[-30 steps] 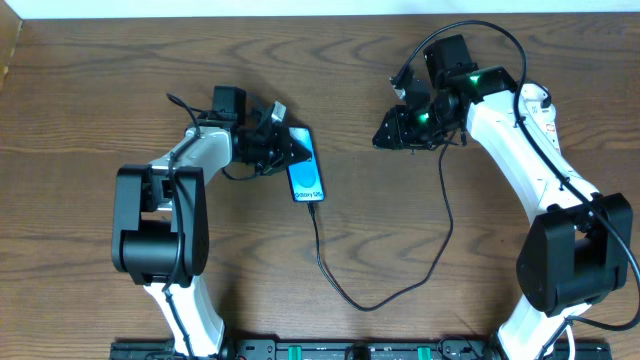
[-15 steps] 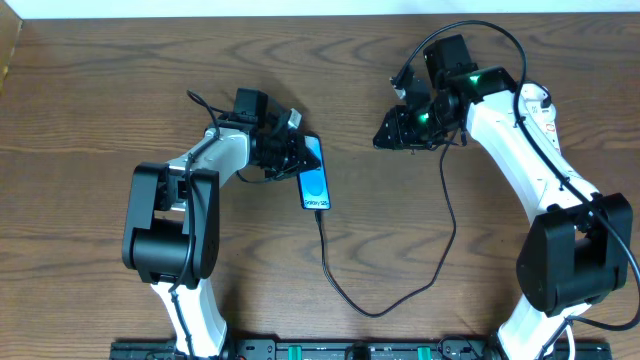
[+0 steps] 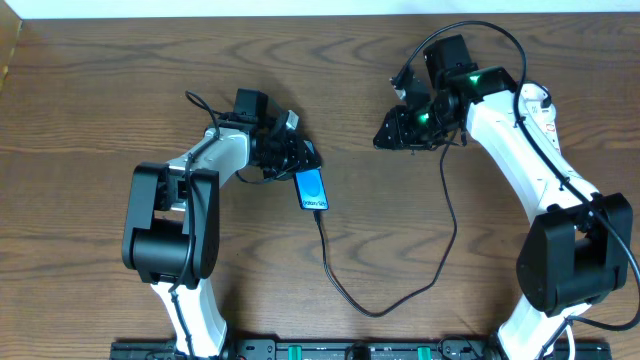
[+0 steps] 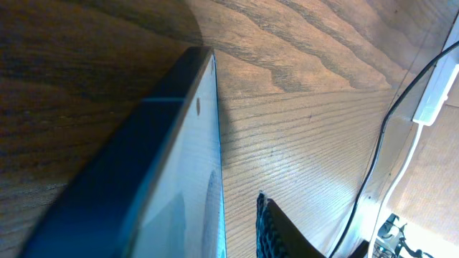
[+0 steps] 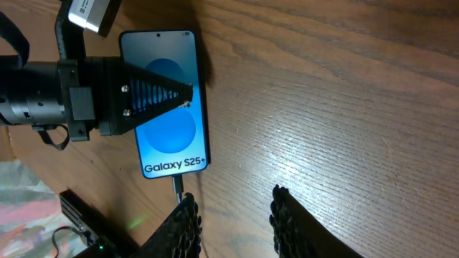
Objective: Plug charger to phone and switch on socket
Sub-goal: 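Lower the phone flat onto the table with the left gripper and release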
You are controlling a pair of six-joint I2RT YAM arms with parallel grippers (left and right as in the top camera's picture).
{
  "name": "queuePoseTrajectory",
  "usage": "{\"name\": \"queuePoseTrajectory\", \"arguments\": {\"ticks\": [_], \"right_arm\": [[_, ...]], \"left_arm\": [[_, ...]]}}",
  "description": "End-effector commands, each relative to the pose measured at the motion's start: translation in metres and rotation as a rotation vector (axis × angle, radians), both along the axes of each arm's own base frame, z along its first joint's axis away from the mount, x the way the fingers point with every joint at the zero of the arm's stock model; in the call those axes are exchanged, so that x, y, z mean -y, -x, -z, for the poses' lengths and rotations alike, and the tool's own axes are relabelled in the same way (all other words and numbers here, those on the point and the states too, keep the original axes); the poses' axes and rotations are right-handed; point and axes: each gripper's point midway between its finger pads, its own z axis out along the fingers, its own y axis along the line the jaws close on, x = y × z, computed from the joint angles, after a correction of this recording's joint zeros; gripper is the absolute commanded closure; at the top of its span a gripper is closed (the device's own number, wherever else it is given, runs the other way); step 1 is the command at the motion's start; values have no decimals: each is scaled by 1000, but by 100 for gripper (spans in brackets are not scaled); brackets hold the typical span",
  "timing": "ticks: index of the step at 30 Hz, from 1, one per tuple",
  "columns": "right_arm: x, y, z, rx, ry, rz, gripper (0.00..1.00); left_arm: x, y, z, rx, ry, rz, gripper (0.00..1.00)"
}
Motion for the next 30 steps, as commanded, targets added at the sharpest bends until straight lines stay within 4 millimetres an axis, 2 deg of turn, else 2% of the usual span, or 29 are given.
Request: {"name": "queuePoseTrajectory", "arguments": {"ticks": [1,6,21,30], "right_arm": [[-5,-2,-7,29,-5,-22,68],[-5,-2,-7,29,-5,-22,68],[-5,-2,-7,29,-5,-22,67],[-5,-2,-7,29,-5,-22,67]], "left_arm": [[-1,2,6,-14,-5,1,72],[-2,2,7,-13,-17,-2,65],[-35,10,31,-62,-238,-48,48],[-52,14,39,-78,-345,-64,45]]}}
